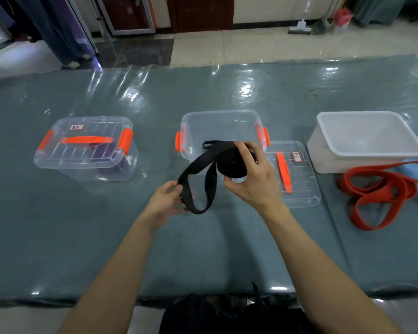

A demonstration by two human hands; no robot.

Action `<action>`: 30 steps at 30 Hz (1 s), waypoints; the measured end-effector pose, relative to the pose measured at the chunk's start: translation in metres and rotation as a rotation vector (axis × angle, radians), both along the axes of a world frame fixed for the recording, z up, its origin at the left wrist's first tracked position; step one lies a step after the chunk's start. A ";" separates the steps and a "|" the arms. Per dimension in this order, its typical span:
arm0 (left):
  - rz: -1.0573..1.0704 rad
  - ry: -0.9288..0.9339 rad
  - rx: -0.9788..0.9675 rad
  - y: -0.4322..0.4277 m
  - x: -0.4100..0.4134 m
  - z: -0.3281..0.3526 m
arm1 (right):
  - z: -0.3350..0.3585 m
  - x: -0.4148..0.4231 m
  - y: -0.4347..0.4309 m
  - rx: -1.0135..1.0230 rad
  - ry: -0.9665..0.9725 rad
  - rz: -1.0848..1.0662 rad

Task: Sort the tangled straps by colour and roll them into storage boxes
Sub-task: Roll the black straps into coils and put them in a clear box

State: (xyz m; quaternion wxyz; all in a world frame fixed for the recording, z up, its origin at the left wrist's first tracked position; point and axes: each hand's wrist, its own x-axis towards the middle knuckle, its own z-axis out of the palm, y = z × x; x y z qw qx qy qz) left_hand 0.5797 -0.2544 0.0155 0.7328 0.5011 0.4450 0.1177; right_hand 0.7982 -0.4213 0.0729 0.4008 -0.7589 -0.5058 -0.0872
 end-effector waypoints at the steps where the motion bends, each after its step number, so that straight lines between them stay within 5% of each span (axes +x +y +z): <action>1: 0.021 -0.038 -0.036 0.004 -0.004 0.002 | -0.004 0.004 -0.003 -0.014 0.010 0.000; 7: 0.252 -0.366 -0.328 0.031 -0.021 0.022 | -0.029 0.012 -0.013 -0.116 0.074 -0.046; 10: 0.223 -0.373 -0.327 0.045 -0.031 0.030 | -0.030 0.012 -0.011 -0.144 0.090 -0.042; 12: 0.190 -0.230 -0.244 0.052 -0.040 0.028 | -0.025 0.010 -0.006 -0.141 0.090 -0.023; 16: -0.153 0.352 0.138 0.054 -0.055 0.021 | -0.010 0.002 0.005 -0.121 0.022 0.084; 18: -0.262 0.459 0.382 0.051 -0.051 0.026 | -0.003 -0.002 0.010 -0.119 -0.035 0.135; 23: -0.302 -0.005 0.570 0.035 0.004 0.087 | 0.014 -0.013 0.018 -0.106 -0.157 0.185; 30: -0.425 -0.048 0.678 0.033 0.048 0.126 | 0.035 -0.012 0.021 -0.083 -0.158 0.184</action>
